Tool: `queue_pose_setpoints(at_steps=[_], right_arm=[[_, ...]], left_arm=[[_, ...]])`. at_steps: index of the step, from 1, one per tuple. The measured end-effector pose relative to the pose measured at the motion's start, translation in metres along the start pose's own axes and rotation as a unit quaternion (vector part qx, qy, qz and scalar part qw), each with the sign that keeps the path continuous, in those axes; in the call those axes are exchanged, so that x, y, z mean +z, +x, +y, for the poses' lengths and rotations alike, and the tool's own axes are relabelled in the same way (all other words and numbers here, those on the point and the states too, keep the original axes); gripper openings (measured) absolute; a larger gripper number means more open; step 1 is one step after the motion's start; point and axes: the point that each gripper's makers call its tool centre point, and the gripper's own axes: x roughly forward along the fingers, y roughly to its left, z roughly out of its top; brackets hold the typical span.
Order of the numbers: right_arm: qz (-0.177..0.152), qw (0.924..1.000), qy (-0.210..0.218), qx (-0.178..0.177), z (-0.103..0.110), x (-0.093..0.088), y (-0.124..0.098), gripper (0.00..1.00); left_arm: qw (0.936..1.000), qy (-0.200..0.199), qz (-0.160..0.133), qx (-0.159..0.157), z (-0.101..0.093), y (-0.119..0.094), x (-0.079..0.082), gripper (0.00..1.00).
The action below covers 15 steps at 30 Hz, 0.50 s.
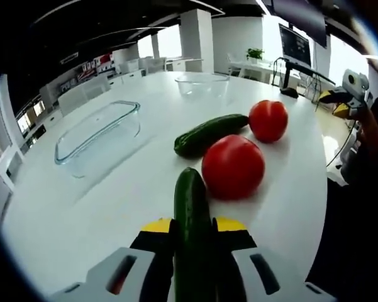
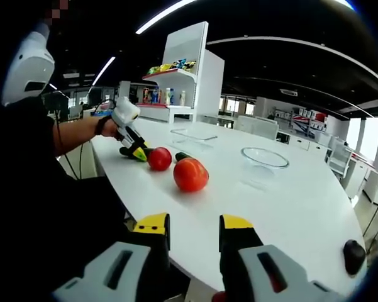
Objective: Sort the scattered tomatoes and cucumbers on the table and place them into their respective storage containers
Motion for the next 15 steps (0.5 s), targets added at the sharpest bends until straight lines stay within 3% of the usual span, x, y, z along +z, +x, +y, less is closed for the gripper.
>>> queue_pose_setpoints(at_steps=[15], right_arm=[[0.0,1.0,-0.004,-0.001,0.0013,0.0032,-0.0028,0.3]], left_arm=[[0.9984,0.054,-0.006,-0.015,0.0029,-0.0027,0.0073,0.22]])
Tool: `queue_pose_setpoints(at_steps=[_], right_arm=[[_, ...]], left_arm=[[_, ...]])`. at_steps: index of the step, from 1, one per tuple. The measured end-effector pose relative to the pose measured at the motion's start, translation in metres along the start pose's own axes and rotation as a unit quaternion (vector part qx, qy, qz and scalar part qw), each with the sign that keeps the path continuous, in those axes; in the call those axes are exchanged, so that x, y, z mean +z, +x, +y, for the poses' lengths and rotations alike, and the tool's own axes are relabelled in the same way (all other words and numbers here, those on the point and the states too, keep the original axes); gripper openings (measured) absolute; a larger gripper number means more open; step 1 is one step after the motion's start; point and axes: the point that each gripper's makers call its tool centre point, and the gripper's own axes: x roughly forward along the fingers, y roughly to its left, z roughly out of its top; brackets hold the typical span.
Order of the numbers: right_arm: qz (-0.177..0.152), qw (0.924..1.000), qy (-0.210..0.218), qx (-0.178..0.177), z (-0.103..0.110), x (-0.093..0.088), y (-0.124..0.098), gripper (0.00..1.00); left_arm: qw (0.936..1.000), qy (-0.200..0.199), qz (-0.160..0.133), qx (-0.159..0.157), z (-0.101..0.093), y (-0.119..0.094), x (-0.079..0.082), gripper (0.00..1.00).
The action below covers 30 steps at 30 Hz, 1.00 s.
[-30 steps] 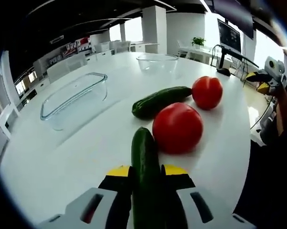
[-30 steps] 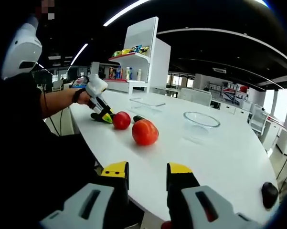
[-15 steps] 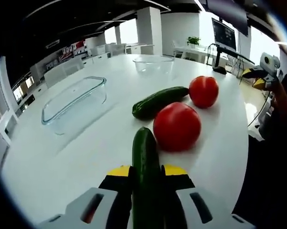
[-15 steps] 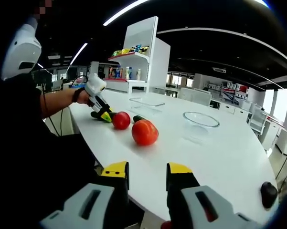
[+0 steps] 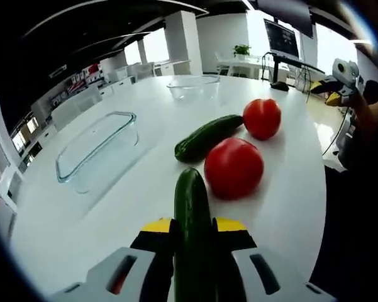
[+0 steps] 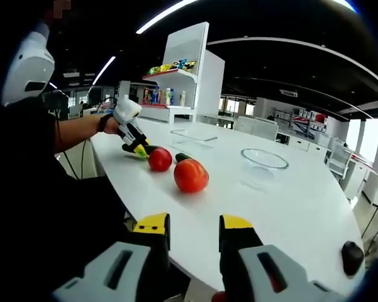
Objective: Sort the scattered tomatoes and cucumbers on the table and place them into their respective storage containers
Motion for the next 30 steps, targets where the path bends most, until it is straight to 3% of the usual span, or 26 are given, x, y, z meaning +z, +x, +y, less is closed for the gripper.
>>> queue_pose_setpoints(at_steps=[5,13,30], right_arm=[[0.001,1.0,-0.001,0.0,0.0,0.002,0.0,0.3],[0.007,0.9999,-0.006,0.005,0.004,0.005,0.006,0.3],[0.021,0.9997,0.0,0.012,0.004,0.005,0.025,0.3]], left_arm=[[0.9993,0.029,-0.002,-0.022,0.002,0.001,0.0,0.22],[0.997,0.071,0.008,-0.029,0.014,0.005,-0.002,0.22],[0.9872,0.153,0.02,-0.039,0.029,0.017,0.018,0.22]])
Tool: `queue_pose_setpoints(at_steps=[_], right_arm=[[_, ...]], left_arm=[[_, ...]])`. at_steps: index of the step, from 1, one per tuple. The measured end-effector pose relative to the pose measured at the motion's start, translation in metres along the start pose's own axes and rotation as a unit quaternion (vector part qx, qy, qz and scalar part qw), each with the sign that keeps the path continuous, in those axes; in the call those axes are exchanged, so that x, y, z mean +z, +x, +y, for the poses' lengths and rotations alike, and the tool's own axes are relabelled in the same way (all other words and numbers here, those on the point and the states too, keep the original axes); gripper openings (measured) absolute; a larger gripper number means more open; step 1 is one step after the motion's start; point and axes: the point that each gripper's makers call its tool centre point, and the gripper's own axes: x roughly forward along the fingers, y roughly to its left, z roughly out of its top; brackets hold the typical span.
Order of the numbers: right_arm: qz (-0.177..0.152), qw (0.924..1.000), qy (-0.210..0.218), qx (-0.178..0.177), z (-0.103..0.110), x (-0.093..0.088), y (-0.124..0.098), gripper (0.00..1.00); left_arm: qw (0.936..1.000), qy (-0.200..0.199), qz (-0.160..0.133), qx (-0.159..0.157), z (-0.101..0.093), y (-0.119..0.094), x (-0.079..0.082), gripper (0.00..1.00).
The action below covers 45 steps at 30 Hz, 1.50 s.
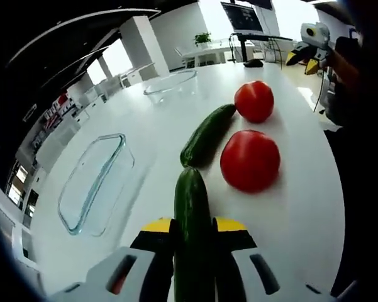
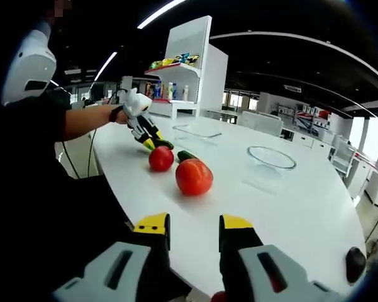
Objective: Sort the scattered tomatoes and cucumbers on the table and place them into their respective storage containers
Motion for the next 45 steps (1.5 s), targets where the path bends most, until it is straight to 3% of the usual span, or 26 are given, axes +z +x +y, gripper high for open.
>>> queue_pose_setpoints(at_steps=[12,26,45], right_arm=[[0.007,0.9999,0.009,0.003,-0.004,-0.006,0.006,0.3],[0.007,0.9999,0.015,0.002,-0.008,-0.007,0.01,0.3],[0.01,0.9997,0.021,-0.006,-0.018,-0.005,0.012,0.3]], left_arm=[[0.9997,0.023,0.005,-0.006,0.012,0.006,0.012,0.22],[0.9993,0.032,-0.005,0.019,0.067,-0.001,0.031,0.22],[0.9964,0.074,-0.035,0.024,0.114,0.014,0.056,0.22]])
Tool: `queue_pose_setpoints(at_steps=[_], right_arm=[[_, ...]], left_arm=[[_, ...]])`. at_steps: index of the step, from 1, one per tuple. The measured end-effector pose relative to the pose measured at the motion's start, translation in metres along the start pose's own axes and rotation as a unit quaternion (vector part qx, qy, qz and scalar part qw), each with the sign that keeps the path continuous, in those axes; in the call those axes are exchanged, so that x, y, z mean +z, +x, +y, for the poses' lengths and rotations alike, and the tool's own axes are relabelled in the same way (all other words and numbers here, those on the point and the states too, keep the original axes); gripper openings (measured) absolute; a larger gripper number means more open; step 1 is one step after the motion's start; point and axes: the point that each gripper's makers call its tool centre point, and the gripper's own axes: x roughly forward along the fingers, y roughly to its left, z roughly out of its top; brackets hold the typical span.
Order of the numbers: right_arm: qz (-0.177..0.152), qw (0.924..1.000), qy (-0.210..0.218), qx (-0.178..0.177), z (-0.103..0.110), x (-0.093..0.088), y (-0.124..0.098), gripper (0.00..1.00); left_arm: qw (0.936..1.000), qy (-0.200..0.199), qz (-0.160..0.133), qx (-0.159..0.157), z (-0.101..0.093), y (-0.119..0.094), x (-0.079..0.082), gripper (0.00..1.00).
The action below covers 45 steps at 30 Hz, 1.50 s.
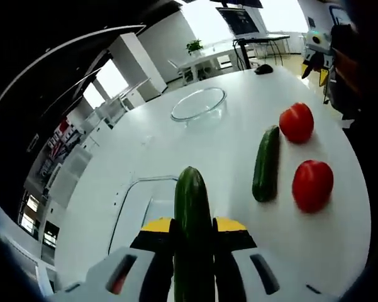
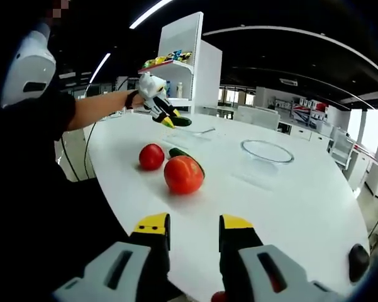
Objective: Sort the scattered tomatoes and cucumbers on the table and place them into their respective storage containers
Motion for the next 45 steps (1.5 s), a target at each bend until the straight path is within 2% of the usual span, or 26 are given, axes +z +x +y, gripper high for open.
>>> queue_pose_setpoints(at_steps=[6,10,17,22,26,32,41,45], right_arm=[[-0.001,1.0,0.001,0.0,0.001,0.001,0.003,0.3],[0.003,1.0,0.001,0.001,0.003,-0.001,0.002,0.3],[0.002,1.0,0.003,-0.008,-0.002,0.0,-0.002,0.29],[0.004,1.0,0.005,-0.007,-0.003,-0.004,-0.001,0.29],[0.005,0.9999,0.008,-0.006,-0.002,-0.005,0.0,0.29],[0.005,0.9999,0.01,-0.007,-0.002,-0.006,0.0,0.29],[0.007,0.9999,0.011,-0.008,0.0,-0.007,-0.002,0.29],[0.008,0.9999,0.011,-0.009,0.0,-0.008,-0.003,0.29]], left_arm=[[0.9998,0.016,-0.012,-0.009,0.012,0.01,0.005,0.23],[0.9997,0.016,-0.018,-0.002,0.022,0.014,0.011,0.23],[0.9994,0.026,-0.021,-0.009,0.029,0.023,0.013,0.23],[0.9992,0.031,-0.018,-0.018,0.033,0.033,0.007,0.23],[0.9992,0.033,-0.021,-0.013,0.038,0.038,0.003,0.23],[0.9988,0.041,-0.015,-0.021,0.037,0.042,-0.002,0.23],[0.9992,0.031,-0.01,-0.025,0.037,0.043,-0.007,0.23],[0.9993,0.031,-0.018,-0.013,0.038,0.042,-0.01,0.25]])
